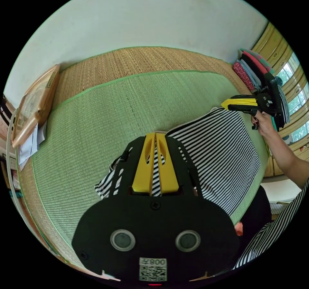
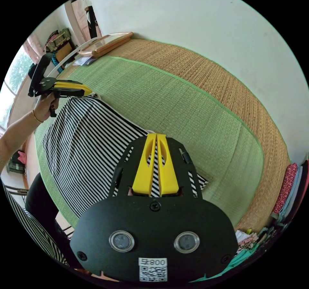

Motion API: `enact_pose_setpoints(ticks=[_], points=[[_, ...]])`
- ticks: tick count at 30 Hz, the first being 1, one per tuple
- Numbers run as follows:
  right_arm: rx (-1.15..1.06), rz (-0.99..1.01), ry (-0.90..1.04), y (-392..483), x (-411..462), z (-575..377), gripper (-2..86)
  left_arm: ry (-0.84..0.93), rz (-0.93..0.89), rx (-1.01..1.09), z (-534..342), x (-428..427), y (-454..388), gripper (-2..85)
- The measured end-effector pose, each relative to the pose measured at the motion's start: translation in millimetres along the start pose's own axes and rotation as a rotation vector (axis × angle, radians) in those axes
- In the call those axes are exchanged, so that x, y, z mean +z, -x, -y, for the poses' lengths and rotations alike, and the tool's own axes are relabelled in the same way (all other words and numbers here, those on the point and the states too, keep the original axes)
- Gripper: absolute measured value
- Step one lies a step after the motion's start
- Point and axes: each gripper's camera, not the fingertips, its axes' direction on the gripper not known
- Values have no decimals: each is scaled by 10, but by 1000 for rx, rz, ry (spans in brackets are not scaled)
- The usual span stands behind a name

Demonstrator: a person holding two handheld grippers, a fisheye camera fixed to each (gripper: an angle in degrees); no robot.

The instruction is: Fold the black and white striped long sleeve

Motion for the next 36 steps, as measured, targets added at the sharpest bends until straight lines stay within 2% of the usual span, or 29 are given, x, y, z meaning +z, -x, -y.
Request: enact_pose_setpoints(ticks=[4, 10, 13, 19, 24, 28, 33, 36], points=[[11, 20, -25, 27, -90, -378, 1, -38, -21, -30, -322, -101, 78, 1], [88, 22, 6, -34, 62, -832, 1, 55, -26, 5, -583, 163, 57, 1], [114, 40, 21, -39, 192, -945, 1, 126, 109, 16, -538, 365, 61, 1], [97, 8, 33, 91, 423, -1154, 0, 98, 218, -60, -408, 475, 344, 1], [124, 13, -4, 92, 469, -1405, 1, 27, 112, -67, -579, 541, 363, 1], [157, -42, -33, -31, 481, -1592, 1, 98, 141, -52, -728, 845, 355, 1], [261, -21, 7, -387, 773, -1807, 0, 72, 33, -165, -791, 1139, 610, 1], [275, -26, 35, -435, 958, -1926, 0, 22, 93, -141, -812, 1189, 585, 1]])
